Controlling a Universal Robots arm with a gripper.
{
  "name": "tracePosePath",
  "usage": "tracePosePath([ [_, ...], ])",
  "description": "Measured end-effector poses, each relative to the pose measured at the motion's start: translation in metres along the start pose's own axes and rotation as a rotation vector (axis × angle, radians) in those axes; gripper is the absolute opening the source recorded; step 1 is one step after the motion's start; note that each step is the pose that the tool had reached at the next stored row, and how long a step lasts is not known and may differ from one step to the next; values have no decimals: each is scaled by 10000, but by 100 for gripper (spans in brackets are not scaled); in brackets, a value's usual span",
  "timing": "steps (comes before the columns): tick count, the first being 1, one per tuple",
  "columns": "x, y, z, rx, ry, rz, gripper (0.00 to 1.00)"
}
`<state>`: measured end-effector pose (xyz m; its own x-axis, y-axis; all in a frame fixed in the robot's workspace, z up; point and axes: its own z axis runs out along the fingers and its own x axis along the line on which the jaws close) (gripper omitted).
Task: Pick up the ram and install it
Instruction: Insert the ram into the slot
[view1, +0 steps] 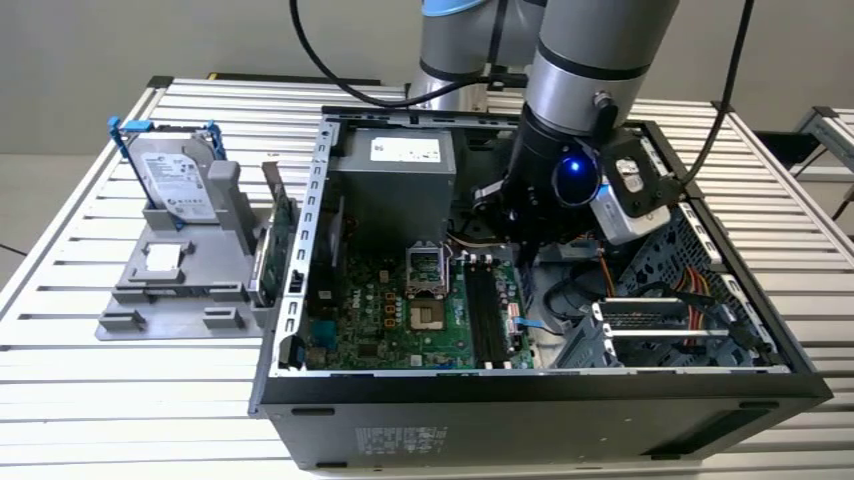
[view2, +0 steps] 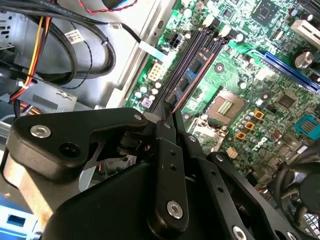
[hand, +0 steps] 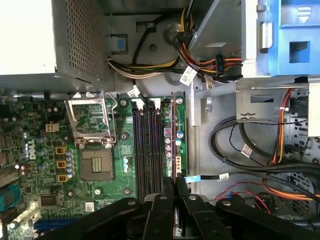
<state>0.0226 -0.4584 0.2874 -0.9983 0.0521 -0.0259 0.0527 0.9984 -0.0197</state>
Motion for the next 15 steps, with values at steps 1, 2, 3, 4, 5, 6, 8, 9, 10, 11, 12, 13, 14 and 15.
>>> tracePosePath([
  [1,0,-3,6,1,0,0,0],
  [2,0,-6,10,1,0,0,0],
  [3,0,-8,14,2,0,0,0],
  [4,0,-13,20,1,0,0,0],
  [5,-1,-21,26,2,0,-1,0],
  [6,0,-26,42,-2,-1,0,0],
  [8,1,-28,77,0,0,-3,0],
  [9,1,-32,95,0,0,-12,0],
  [10,0,-41,108,1,0,-25,0],
  [11,0,-50,117,1,0,-45,0],
  [12,0,-59,125,-1,-1,-76,0],
  [13,0,-65,134,-3,-2,-105,0],
  [14,0,-69,146,-6,-3,-139,0],
  [15,0,-73,161,-5,-4,-195,0],
])
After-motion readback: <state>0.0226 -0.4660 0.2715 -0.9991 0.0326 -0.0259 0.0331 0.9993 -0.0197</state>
